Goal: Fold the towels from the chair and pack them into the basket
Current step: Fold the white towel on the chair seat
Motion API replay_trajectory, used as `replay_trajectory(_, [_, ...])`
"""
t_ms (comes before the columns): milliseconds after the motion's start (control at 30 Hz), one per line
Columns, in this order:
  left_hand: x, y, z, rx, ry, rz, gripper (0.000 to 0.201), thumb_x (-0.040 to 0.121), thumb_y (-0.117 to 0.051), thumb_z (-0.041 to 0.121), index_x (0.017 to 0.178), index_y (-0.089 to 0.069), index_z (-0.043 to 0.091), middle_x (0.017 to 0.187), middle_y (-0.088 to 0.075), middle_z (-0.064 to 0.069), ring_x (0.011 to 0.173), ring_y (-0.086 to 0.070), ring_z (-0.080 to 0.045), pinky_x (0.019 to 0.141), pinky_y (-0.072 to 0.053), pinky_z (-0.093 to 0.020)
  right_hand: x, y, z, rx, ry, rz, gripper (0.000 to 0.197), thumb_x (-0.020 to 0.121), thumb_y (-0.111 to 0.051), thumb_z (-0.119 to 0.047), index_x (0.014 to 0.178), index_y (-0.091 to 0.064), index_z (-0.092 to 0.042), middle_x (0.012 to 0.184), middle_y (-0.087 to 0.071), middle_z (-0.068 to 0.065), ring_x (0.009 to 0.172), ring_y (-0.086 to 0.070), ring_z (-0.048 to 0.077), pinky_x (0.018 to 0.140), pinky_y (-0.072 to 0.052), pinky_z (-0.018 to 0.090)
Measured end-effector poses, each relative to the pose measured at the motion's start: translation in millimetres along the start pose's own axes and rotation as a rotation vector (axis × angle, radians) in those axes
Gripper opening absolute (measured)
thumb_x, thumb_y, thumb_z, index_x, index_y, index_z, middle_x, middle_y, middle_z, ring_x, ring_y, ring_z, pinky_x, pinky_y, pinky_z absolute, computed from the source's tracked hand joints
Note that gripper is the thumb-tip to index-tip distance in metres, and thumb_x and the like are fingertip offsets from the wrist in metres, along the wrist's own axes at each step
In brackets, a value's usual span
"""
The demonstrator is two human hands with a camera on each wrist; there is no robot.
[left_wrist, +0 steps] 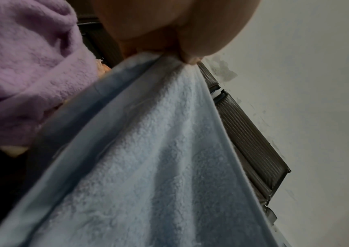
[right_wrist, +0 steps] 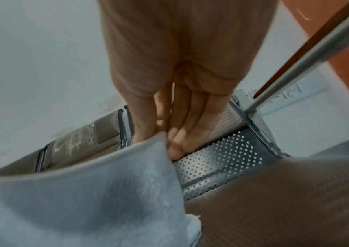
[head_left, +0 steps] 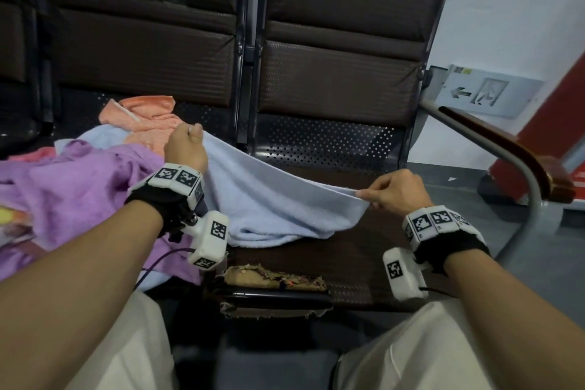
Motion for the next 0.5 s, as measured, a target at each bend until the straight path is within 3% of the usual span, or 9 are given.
replay_trajectory(100, [6.5,6.2,-7.6,-0.017,0.053,0.028,0.036,0.101,-0.035,0.026,0.109,-0.056,-0.003,0.113,-0.059,-0.022,0.104,-0.054,-0.034,0.083,-0.038,-0.034,-1.8,-10.4,-10.3,0.302,0.010,-0.096,0.024,0.057,-0.086,-0.036,0.064,-0.075,-0.016,0.060,-0.071,0.001,0.053,-0.066,0.008,0.051,-0.049,0.014])
replay_trajectory(167, [8.9,7.6,-12.9,-0.013,0.094,0.020,0.038,0.101,-0.035,0.027,0.111,-0.056,-0.003,0.115,-0.059,-0.022,0.107,-0.054,-0.035,0.088,-0.040,-0.037,2.4,-12.1,-9.3,0.201,0.005,-0.074,0.024,0.055,-0.090,-0.030,0.062,-0.072,-0.015,0.059,-0.070,0.000,0.052,-0.063,0.007,0.050,-0.048,0.015])
replay_trajectory(267, [5.7,-2.6,-8.2,0.009,0.053,-0.059,0.038,0.100,-0.038,0.027,0.099,-0.058,-0.006,0.108,-0.060,-0.027,0.102,-0.055,-0.039,0.084,-0.040,-0.039,9.6,-6.9,-0.9,0.032,-0.005,0.074,0.023,0.064,-0.087,-0.019,0.069,-0.065,-0.020,0.059,-0.060,-0.006,0.053,-0.053,0.003,0.048,-0.037,0.008])
replay_trajectory(333, [-0.1,-7.6,3.3,-0.005,-0.022,-0.110,0.037,0.099,-0.043,0.025,0.073,-0.052,0.000,0.084,-0.056,-0.026,0.084,-0.052,-0.036,0.073,-0.037,-0.037,10.6,-11.5,0.8,-0.004,0.002,0.063,0.017,0.072,-0.081,-0.019,0.084,-0.069,-0.022,0.069,-0.062,-0.006,0.064,-0.058,0.006,0.060,-0.040,0.012])
replay_trajectory(367, [-2.9,-8.2,9.1,-0.025,-0.052,-0.125,0.038,0.098,-0.045,0.025,0.065,-0.046,0.007,0.071,-0.051,-0.018,0.076,-0.047,-0.031,0.067,-0.032,-0.034,11.1,-14.3,1.8,-0.048,-0.001,0.035,0.014,0.077,-0.077,-0.021,0.090,-0.073,-0.021,0.075,-0.065,-0.005,0.073,-0.061,0.009,0.068,-0.042,0.015])
replay_trajectory(433, [-8.6,-9.3,19.3,-0.076,-0.088,-0.153,0.033,0.097,-0.047,0.024,0.067,-0.046,0.011,0.064,-0.045,-0.002,0.073,-0.043,-0.020,0.064,-0.028,-0.027,11.2,-13.4,6.2,-0.083,-0.031,0.026,0.013,0.084,-0.067,-0.020,0.093,-0.076,-0.017,0.085,-0.070,0.000,0.086,-0.062,0.015,0.078,-0.041,0.020])
replay_trajectory(500, [-12.7,-12.3,30.7,-0.124,-0.102,-0.186,0.025,0.097,-0.046,0.024,0.078,-0.054,0.010,0.070,-0.051,0.000,0.074,-0.046,-0.016,0.068,-0.032,-0.028,12.9,-2.0,9.7,-0.006,-0.093,0.074,0.015,0.086,-0.061,-0.018,0.091,-0.076,-0.017,0.090,-0.070,0.005,0.086,-0.059,0.018,0.080,-0.042,0.023])
Point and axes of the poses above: each hand's wrist, its own x-axis towards the middle knuckle, its own y-axis out of the back of the hand, z = x × y, the point moved 9 cm from there along x, towards the middle knuckle
